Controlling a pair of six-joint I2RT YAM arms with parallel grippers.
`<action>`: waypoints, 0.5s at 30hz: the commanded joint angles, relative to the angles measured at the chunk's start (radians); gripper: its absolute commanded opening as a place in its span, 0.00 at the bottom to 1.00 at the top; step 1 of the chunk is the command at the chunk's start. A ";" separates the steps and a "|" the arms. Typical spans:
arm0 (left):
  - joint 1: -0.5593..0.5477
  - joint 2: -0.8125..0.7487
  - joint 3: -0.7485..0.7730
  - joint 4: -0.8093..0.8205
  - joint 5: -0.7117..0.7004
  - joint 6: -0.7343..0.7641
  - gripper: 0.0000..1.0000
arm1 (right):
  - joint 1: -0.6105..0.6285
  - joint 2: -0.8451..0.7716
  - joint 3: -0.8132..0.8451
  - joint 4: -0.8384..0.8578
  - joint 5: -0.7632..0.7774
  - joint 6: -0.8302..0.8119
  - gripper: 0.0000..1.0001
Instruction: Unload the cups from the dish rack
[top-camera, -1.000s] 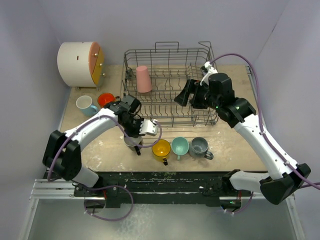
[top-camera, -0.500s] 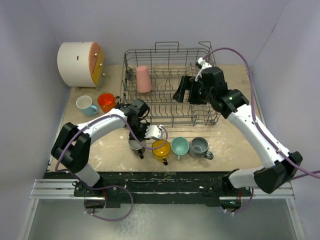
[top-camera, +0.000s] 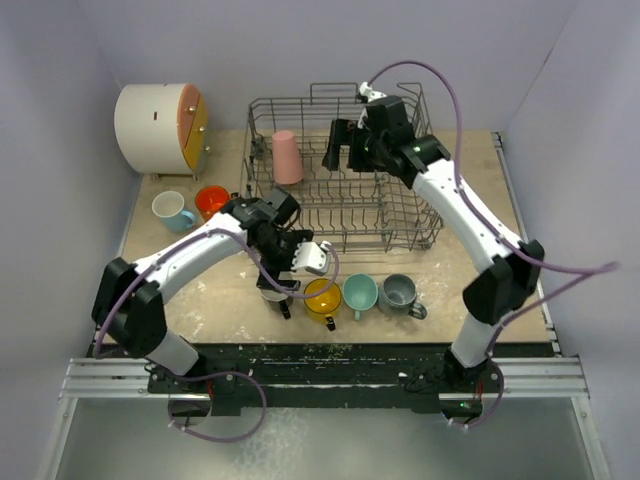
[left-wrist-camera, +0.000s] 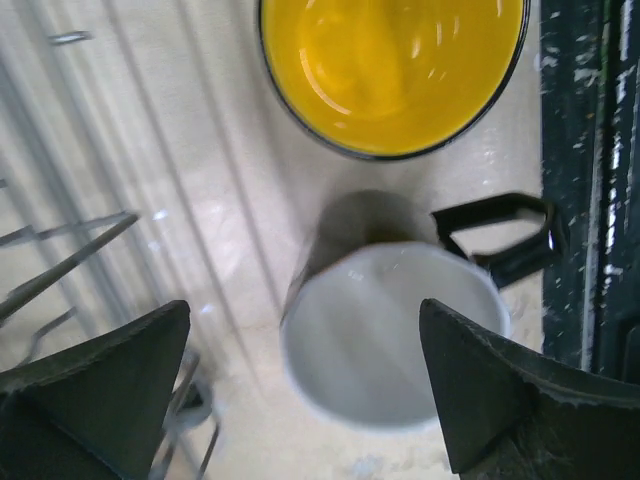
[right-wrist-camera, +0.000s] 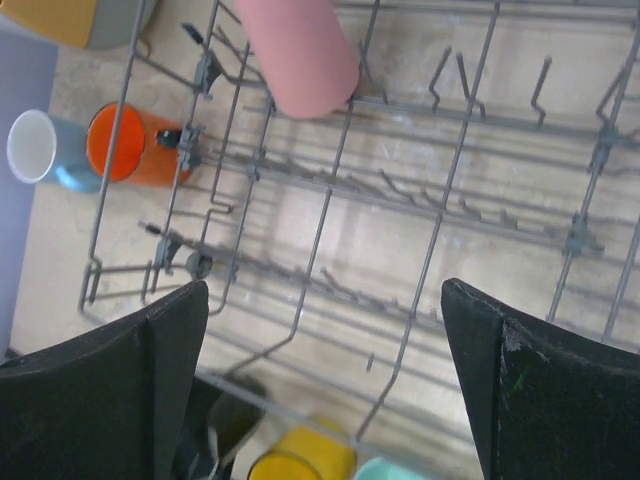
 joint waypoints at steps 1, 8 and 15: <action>0.042 -0.160 0.134 -0.060 0.001 -0.014 0.99 | -0.004 0.176 0.203 0.014 0.058 -0.092 1.00; 0.401 -0.198 0.273 -0.108 0.156 -0.047 0.99 | 0.012 0.509 0.589 -0.027 0.047 -0.131 1.00; 0.592 -0.184 0.226 -0.011 0.169 -0.090 0.99 | 0.037 0.650 0.724 0.067 0.023 -0.144 1.00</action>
